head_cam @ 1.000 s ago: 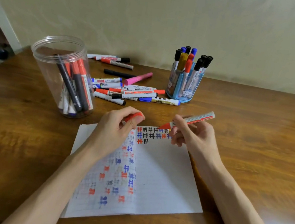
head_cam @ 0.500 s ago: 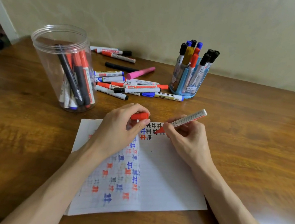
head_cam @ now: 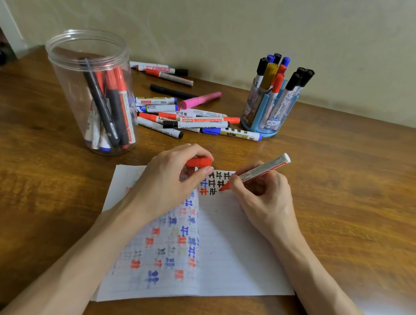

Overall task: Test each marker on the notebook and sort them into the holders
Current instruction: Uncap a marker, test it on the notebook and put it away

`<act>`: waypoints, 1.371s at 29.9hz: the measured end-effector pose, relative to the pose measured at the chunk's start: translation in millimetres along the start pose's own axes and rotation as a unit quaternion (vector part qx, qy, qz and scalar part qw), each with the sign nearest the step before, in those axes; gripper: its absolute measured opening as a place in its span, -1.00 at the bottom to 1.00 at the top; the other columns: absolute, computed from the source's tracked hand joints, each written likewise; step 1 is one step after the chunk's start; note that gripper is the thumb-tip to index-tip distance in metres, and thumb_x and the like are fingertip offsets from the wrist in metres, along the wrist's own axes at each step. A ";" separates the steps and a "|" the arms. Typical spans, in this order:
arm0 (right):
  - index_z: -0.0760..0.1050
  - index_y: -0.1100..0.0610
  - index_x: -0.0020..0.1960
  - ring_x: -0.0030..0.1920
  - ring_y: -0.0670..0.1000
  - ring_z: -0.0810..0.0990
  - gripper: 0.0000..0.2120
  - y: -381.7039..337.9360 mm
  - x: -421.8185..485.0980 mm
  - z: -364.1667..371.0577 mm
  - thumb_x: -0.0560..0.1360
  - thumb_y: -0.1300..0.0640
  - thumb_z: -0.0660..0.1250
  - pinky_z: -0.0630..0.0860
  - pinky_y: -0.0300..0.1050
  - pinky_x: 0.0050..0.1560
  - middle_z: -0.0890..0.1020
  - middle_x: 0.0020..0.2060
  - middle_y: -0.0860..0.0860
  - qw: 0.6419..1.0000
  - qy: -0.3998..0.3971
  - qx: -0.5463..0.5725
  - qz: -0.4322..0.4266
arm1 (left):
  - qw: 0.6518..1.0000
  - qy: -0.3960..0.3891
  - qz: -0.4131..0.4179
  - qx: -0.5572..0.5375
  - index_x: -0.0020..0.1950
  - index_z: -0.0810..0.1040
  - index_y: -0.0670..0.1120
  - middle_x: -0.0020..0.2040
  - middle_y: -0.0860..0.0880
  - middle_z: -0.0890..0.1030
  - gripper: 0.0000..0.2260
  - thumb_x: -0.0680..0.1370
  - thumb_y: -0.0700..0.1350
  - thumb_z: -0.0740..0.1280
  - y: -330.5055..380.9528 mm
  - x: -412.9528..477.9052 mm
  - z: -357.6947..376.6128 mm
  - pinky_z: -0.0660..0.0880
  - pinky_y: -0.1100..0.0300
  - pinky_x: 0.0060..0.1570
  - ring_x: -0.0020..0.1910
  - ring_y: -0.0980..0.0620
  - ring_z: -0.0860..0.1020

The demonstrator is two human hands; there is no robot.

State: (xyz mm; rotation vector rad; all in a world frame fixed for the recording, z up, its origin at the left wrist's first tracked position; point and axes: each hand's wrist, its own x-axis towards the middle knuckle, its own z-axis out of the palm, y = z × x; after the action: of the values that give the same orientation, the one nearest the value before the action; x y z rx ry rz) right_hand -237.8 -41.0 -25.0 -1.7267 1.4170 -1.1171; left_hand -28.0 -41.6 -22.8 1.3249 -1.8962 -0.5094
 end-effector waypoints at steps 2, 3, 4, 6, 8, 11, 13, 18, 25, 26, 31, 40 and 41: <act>0.59 0.09 -0.18 -0.37 0.00 0.60 -0.88 1.1 0.2 -1.0 0.53 0.17 0.44 0.53 -0.10 -0.35 0.71 -0.31 -0.01 1.000 0.007 -0.006 -0.007 | 1.000 0.001 -0.001 -0.004 0.21 0.57 0.05 0.13 0.14 0.60 -0.83 0.62 0.01 0.36 -0.1 0.0 0.0 0.62 0.28 -0.01 0.12 0.18 0.59; 0.59 0.08 -0.19 -0.38 -0.04 0.58 -0.88 1.2 0.3 -1.5 0.53 0.17 0.44 0.50 -0.14 -0.35 0.71 -0.32 0.00 1.000 0.009 -0.008 -0.009 | 1.000 0.001 -0.002 -0.005 0.21 0.56 0.06 0.13 0.14 0.60 -0.83 0.62 0.01 0.36 0.0 0.1 0.2 0.63 0.28 -0.01 0.12 0.18 0.59; 0.59 0.07 -0.19 -0.38 -0.06 0.58 -0.87 1.1 0.4 -1.8 0.53 0.17 0.44 0.49 -0.15 -0.35 0.70 -0.33 0.00 1.000 0.010 -0.007 -0.010 | 1.000 0.001 -0.003 -0.005 0.21 0.56 0.06 0.13 0.14 0.60 -0.83 0.62 0.01 0.36 -0.1 0.1 0.3 0.63 0.27 -0.02 0.12 0.18 0.59; 0.59 0.07 -0.20 -0.35 -0.03 0.64 -0.87 1.2 0.8 -2.1 0.52 0.19 0.43 0.54 -0.12 -0.32 0.72 -0.32 -0.03 1.000 0.014 0.007 -0.006 | 1.000 0.000 -0.003 -0.004 0.21 0.56 0.06 0.13 0.14 0.60 -0.82 0.62 0.01 0.36 -0.2 0.1 0.5 0.63 0.27 -0.01 0.12 0.18 0.59; 0.60 0.09 -0.19 -0.32 -0.06 0.67 -0.88 1.1 1.3 -2.4 0.52 0.22 0.43 0.55 -0.18 -0.30 0.73 -0.30 -0.06 1.000 0.020 0.023 0.001 | 1.000 -0.001 -0.004 -0.003 0.22 0.56 0.06 0.14 0.14 0.60 -0.82 0.62 0.01 0.36 -0.1 0.1 0.7 0.63 0.28 -0.01 0.13 0.17 0.59; 0.61 0.10 -0.17 -0.23 -0.05 0.74 -0.90 0.2 1.9 -1.8 0.52 0.23 0.44 0.59 -0.22 -0.22 0.76 -0.25 -0.04 0.999 0.016 0.029 0.001 | 1.000 0.000 -0.001 -0.002 0.22 0.56 0.06 0.13 0.14 0.60 -0.82 0.62 0.01 0.36 -0.2 0.2 0.0 0.62 0.30 -0.02 0.12 0.18 0.59; 0.61 0.10 -0.17 -0.19 -0.02 0.76 -0.90 -0.2 1.5 -1.2 0.51 0.23 0.44 0.66 -0.12 -0.19 0.76 -0.23 -0.04 0.999 0.012 0.029 -0.002 | 1.000 0.000 0.001 -0.001 0.22 0.56 0.05 0.13 0.14 0.60 -0.82 0.62 0.01 0.36 -0.1 0.4 -0.3 0.61 0.32 -0.03 0.11 0.18 0.59; 0.62 0.11 -0.16 -0.20 0.07 0.75 -0.92 -1.0 0.0 -1.1 0.52 0.19 0.43 0.69 0.17 -0.17 0.76 -0.24 -0.06 1.000 -0.006 0.012 -0.005 | 1.000 0.001 0.005 0.004 0.22 0.57 0.04 0.13 0.14 0.60 -0.81 0.62 0.01 0.37 -0.5 0.3 0.6 0.57 0.39 -0.01 0.10 0.20 0.58; 0.56 0.08 -0.20 -0.33 0.05 0.65 -0.91 0.0 0.0 0.7 0.47 0.15 0.43 0.58 -0.01 -0.32 0.73 -0.30 -0.01 1.000 0.002 -0.009 -0.020 | 1.000 0.001 0.003 0.006 0.21 0.57 0.04 0.12 0.13 0.60 -0.82 0.62 0.01 0.36 0.4 -0.4 -0.2 0.59 0.35 -0.02 0.10 0.18 0.59; 0.56 0.09 -0.20 -0.34 0.02 0.63 -0.90 0.8 0.4 0.3 0.48 0.18 0.43 0.54 -0.08 -0.34 0.73 -0.30 0.00 1.000 0.004 -0.007 -0.018 | 1.000 0.001 0.003 0.005 0.21 0.57 0.04 0.12 0.12 0.60 -0.82 0.62 0.01 0.36 0.6 -0.5 -0.5 0.60 0.34 -0.03 0.10 0.17 0.59; 0.59 0.11 -0.20 -0.35 -0.06 0.63 -0.87 1.6 1.2 -3.5 0.51 0.26 0.44 0.52 -0.19 -0.31 0.72 -0.31 -0.03 0.999 0.001 0.010 -0.033 | 1.000 -0.001 -0.003 0.005 0.21 0.56 0.05 0.13 0.12 0.60 -0.82 0.62 0.02 0.36 1.8 -1.0 -0.3 0.60 0.36 -0.04 0.11 0.16 0.59; 0.62 0.07 -0.16 -0.40 -0.08 0.61 -0.90 -0.4 0.0 -2.1 0.52 0.20 0.46 0.54 -0.11 -0.33 0.70 -0.35 -0.10 1.000 -0.020 0.013 -0.018 | 1.000 -0.001 -0.004 0.015 0.23 0.55 0.06 0.14 0.14 0.59 -0.81 0.63 0.02 0.36 2.0 -0.8 0.6 0.54 0.47 -0.09 0.11 0.18 0.57; 0.62 0.08 -0.16 -0.40 -0.12 0.61 -0.91 -0.5 -0.2 -2.0 0.51 0.21 0.46 0.53 -0.15 -0.34 0.71 -0.34 -0.09 0.999 -0.024 0.013 -0.016 | 1.000 -0.001 -0.004 0.016 0.23 0.55 0.06 0.14 0.14 0.59 -0.81 0.63 0.02 0.36 1.9 -0.9 0.5 0.54 0.46 -0.09 0.11 0.19 0.57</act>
State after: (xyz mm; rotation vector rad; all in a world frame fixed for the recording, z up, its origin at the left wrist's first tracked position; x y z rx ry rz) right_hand -239.5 -40.6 -23.7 -1.7512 1.3440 -1.0991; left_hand -29.4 -40.1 -22.2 1.3530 -1.9092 -0.4852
